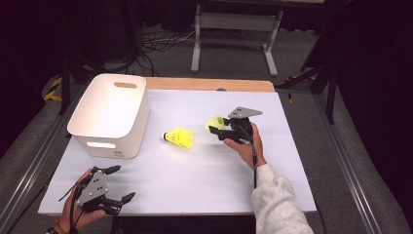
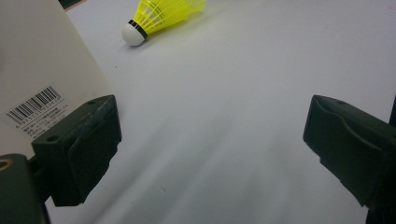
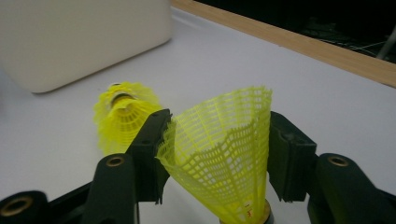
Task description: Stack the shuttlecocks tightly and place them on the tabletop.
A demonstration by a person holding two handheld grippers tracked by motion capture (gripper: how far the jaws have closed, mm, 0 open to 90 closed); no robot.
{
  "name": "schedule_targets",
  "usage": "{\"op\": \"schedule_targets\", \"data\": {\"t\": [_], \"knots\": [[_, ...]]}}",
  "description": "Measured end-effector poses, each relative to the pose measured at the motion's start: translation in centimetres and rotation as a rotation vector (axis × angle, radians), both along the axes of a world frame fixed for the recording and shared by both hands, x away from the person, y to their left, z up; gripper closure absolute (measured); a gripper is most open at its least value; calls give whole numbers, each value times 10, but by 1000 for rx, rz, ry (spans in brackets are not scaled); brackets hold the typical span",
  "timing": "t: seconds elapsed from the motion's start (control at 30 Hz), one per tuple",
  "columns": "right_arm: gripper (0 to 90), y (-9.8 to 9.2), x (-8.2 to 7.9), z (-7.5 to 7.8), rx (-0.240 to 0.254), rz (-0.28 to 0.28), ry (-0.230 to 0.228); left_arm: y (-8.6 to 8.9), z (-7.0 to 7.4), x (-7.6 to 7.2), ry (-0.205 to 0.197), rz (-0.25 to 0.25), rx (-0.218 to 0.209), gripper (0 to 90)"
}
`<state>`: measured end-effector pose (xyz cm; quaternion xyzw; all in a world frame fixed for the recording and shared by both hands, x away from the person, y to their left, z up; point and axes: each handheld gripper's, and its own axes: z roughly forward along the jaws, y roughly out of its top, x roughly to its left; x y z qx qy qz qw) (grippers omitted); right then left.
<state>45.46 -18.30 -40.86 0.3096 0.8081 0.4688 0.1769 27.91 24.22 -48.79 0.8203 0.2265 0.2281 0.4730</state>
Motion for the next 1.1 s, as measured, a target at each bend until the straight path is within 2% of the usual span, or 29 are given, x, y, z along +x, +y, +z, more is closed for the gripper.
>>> {"op": "schedule_targets", "data": {"t": [0.03,0.1,0.2,0.27,0.3,0.4,0.53,0.6,0.67,0.9,1.1], "knots": [[462,4,-7,-2,13,16,-2,0,0,0,1,1,-1,52],[462,6,-10,-4,18,18,-2,0,0,0,2,1,2,52],[452,13,-22,-10,17,58,-2,0,-1,0,3,-3,5,52],[452,16,-27,-12,15,73,0,0,-1,0,7,-2,1,53],[438,19,-29,-14,-5,90,3,0,-1,0,7,-4,2,53],[438,21,-33,-15,-3,105,-2,0,-1,1,8,-7,11,53],[420,22,-41,-21,16,134,18,-1,-1,0,8,-7,8,52],[419,23,-44,-24,11,139,27,-1,-1,0,4,-10,13,52],[414,25,-49,-24,-19,145,13,-1,-1,0,7,-11,8,52],[385,26,-58,-23,-14,174,6,-2,-1,0,9,-10,12,52],[350,22,-58,-23,-7,159,11,-2,-1,0,7,-14,15,52]]}}
